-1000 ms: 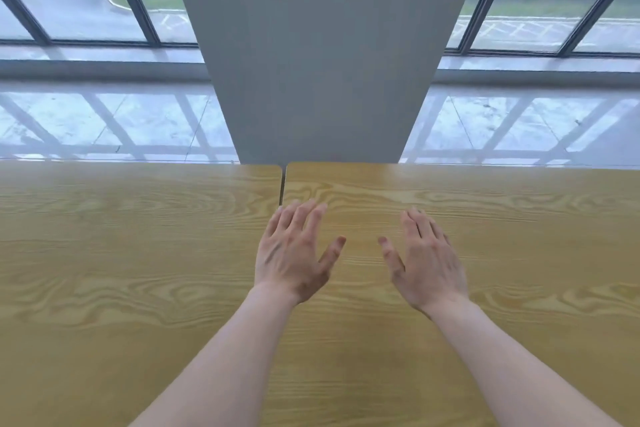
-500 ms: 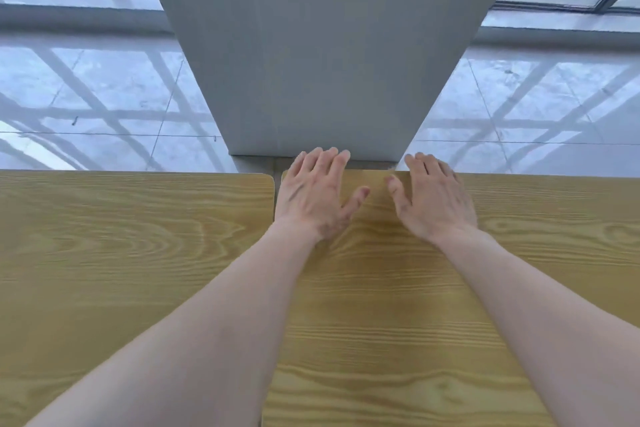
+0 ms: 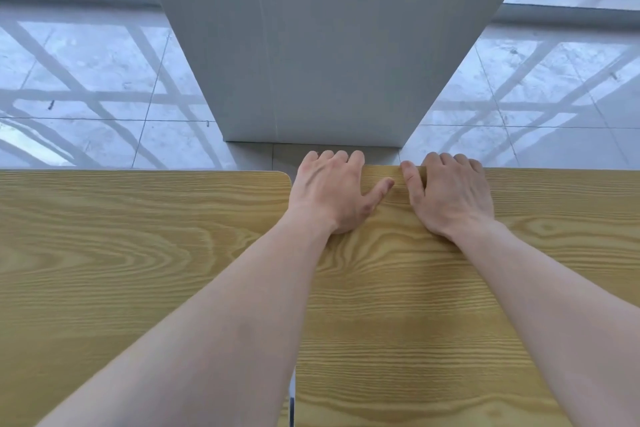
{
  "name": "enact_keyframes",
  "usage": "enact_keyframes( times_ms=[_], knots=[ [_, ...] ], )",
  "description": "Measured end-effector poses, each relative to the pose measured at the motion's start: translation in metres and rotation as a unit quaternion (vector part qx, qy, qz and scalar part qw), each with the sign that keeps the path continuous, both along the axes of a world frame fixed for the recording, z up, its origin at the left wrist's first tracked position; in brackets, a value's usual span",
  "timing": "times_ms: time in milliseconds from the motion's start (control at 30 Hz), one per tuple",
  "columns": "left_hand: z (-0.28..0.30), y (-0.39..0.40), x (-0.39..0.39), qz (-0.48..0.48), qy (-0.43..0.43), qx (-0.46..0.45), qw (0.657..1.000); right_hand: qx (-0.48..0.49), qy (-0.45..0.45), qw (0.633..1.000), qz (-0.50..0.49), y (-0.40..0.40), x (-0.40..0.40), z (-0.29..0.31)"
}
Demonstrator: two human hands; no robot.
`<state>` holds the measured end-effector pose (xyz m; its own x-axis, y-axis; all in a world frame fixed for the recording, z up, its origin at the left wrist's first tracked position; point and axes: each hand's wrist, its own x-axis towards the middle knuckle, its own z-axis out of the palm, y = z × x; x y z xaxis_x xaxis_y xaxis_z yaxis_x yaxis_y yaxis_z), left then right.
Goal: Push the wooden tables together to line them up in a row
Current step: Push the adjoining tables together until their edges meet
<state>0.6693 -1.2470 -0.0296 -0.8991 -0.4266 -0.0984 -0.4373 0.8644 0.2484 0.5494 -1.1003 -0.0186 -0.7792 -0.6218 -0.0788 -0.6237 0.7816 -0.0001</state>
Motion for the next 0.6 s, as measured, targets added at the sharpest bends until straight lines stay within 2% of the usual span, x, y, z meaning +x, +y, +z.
enact_keyframes(
  times_ms=[267,433,600],
  knots=[
    [-0.003,0.0,0.004,-0.011,0.011,0.0,1.0,0.019,0.011,1.0,-0.005,-0.002,0.006,0.0],
    [0.001,0.0,0.009,-0.019,0.005,-0.04,0.999,0.028,0.012,1.0,-0.008,-0.007,0.013,0.0],
    [0.001,-0.002,0.006,-0.022,-0.001,-0.04,0.999,0.022,0.02,0.999,-0.014,-0.006,0.012,-0.003]
  ],
)
